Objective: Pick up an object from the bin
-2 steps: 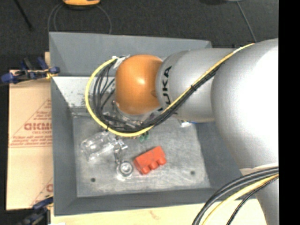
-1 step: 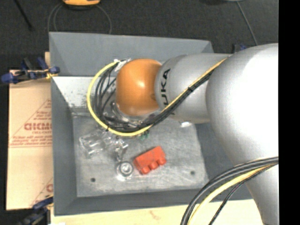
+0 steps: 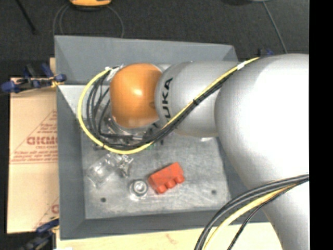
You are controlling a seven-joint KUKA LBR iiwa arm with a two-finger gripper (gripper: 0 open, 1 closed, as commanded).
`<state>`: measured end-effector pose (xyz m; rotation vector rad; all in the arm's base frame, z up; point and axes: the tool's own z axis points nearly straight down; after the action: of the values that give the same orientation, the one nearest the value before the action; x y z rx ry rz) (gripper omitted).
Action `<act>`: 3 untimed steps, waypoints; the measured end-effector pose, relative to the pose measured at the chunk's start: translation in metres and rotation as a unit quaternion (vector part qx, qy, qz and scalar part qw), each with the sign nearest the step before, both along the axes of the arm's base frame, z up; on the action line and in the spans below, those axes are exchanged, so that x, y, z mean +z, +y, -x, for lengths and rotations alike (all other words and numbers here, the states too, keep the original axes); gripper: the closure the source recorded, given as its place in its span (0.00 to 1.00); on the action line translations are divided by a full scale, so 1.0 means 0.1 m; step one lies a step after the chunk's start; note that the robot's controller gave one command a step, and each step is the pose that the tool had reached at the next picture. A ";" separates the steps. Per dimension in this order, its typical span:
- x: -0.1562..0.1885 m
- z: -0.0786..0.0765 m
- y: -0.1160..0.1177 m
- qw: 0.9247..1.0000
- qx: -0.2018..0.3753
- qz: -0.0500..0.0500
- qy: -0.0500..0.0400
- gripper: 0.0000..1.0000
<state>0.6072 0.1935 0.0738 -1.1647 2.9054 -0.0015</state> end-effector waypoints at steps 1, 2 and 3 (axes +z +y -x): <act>0.02 -0.01 -0.01 1.000 -0.001 0.000 0.000 1.00; 0.18 -0.02 -0.01 1.000 -0.005 0.000 0.003 1.00; 0.53 -0.04 -0.02 1.000 -0.009 0.001 0.002 1.00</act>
Offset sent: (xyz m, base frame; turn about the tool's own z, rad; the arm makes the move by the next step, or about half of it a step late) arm 0.0000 0.0000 0.0000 0.0000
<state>0.6110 0.1912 0.1272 -1.1401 2.9199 -0.0009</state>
